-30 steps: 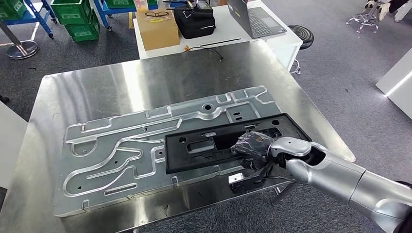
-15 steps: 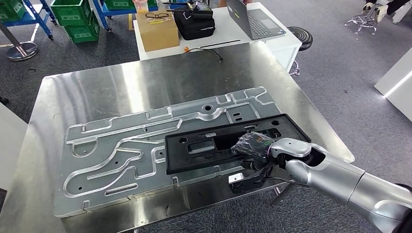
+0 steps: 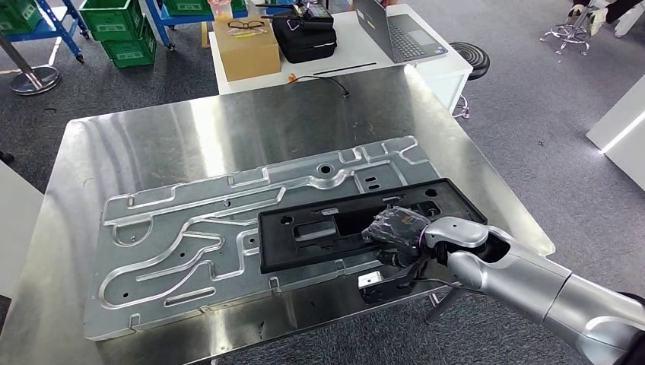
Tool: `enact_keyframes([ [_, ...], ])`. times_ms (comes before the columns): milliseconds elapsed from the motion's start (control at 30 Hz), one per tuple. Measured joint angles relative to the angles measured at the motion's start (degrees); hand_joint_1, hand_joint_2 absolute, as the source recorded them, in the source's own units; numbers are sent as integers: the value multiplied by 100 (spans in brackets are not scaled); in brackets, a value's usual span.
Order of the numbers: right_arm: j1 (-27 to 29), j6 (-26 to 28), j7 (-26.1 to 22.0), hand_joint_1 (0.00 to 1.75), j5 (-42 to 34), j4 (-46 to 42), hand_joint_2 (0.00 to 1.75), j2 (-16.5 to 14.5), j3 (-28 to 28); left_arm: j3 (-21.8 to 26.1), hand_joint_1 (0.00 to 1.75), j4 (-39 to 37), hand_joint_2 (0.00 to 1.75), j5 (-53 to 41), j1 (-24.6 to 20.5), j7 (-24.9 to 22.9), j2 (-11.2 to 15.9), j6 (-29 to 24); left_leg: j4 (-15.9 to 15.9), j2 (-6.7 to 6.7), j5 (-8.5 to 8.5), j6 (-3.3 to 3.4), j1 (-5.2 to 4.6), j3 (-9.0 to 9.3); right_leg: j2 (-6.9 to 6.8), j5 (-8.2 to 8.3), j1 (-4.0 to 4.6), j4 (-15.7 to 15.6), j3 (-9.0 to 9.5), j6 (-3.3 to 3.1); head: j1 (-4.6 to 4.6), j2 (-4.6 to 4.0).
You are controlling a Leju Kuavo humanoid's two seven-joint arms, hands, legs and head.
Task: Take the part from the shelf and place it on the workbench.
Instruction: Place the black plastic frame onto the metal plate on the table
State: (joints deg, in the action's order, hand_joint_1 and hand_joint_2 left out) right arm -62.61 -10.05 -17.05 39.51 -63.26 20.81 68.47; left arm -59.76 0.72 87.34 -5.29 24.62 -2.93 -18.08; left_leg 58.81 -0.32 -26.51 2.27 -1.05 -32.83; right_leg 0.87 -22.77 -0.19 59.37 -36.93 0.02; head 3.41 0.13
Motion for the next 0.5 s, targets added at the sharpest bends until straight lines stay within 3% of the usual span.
enact_keyframes([
  [133, 31, -21, -21, 0, 49, -1, 0, 8, -60, 1, 0, -4, 175, 0, 0, 1, 0, 89, 0, 0, 0, 0, 0, -1, 0, 0, 0, 0, 0, 0, -1, 0],
  [167, 42, -23, -25, 0, 49, -1, 0, 9, -75, 2, 0, -4, 175, 0, 0, -22, 0, 98, 0, 0, -1, 0, 0, -1, 0, 0, 0, 0, 0, 0, -1, 0],
  [300, 59, -26, -44, 0, 66, 8, 0, 11, -99, 8, 0, -6, 0, 0, 1, -112, 0, 84, 0, 2, -3, 3, -1, -2, 2, 0, -1, 0, -1, 1, -1, 0],
  [500, 60, -25, -79, 0, 97, 45, 0, 9, -116, 25, 0, -6, 0, 0, 0, -84, 0, 142, 0, 2, -9, 7, 0, -1, 2, -2, 0, 0, -1, 2, 0, 0],
])
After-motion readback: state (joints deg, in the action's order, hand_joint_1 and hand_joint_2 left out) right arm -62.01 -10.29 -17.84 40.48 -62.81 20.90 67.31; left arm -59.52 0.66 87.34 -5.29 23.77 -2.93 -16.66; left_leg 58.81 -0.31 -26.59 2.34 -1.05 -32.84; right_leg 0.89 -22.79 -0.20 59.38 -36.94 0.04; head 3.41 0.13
